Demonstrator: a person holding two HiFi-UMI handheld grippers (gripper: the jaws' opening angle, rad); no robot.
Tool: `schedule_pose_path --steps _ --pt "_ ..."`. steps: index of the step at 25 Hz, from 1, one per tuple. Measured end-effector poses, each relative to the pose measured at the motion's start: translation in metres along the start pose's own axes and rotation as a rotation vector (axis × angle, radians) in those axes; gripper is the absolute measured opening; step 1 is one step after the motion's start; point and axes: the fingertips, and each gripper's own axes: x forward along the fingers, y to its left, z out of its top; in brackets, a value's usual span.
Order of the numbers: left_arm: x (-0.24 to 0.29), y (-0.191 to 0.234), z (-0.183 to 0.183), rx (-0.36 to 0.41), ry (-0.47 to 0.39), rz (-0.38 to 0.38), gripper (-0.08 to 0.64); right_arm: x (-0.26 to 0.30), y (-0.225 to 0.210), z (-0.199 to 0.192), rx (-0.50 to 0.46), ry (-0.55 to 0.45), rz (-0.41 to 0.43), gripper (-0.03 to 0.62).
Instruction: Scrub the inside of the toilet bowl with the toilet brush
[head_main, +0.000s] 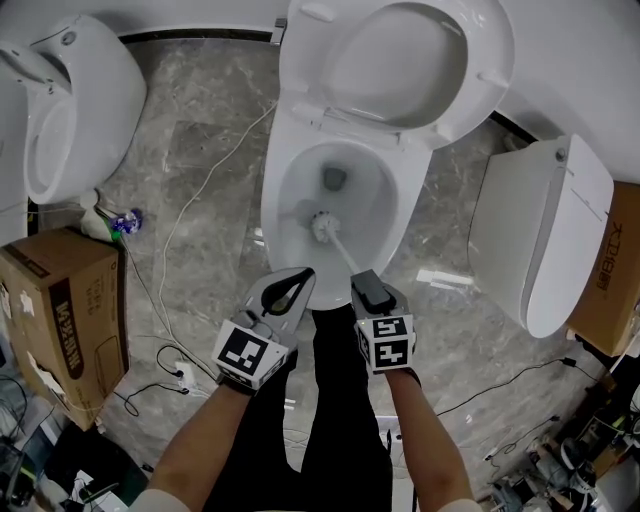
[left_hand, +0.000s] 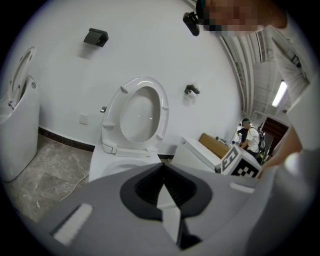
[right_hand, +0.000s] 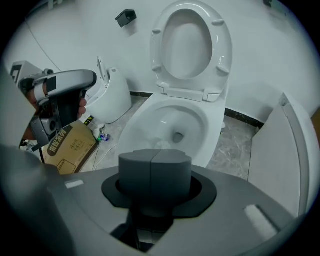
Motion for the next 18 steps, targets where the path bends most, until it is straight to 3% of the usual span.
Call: schedule_pose_path --steps 7,18 --pt "0.014 0.009 -0.011 -0.016 0.012 -0.014 0.005 0.04 0.001 -0.005 -0.101 0.01 -0.037 0.166" --pt "0.031 0.028 -0.029 -0.036 0.007 -0.022 0.005 0.08 -0.002 0.031 -0.195 -0.079 -0.057 0.166"
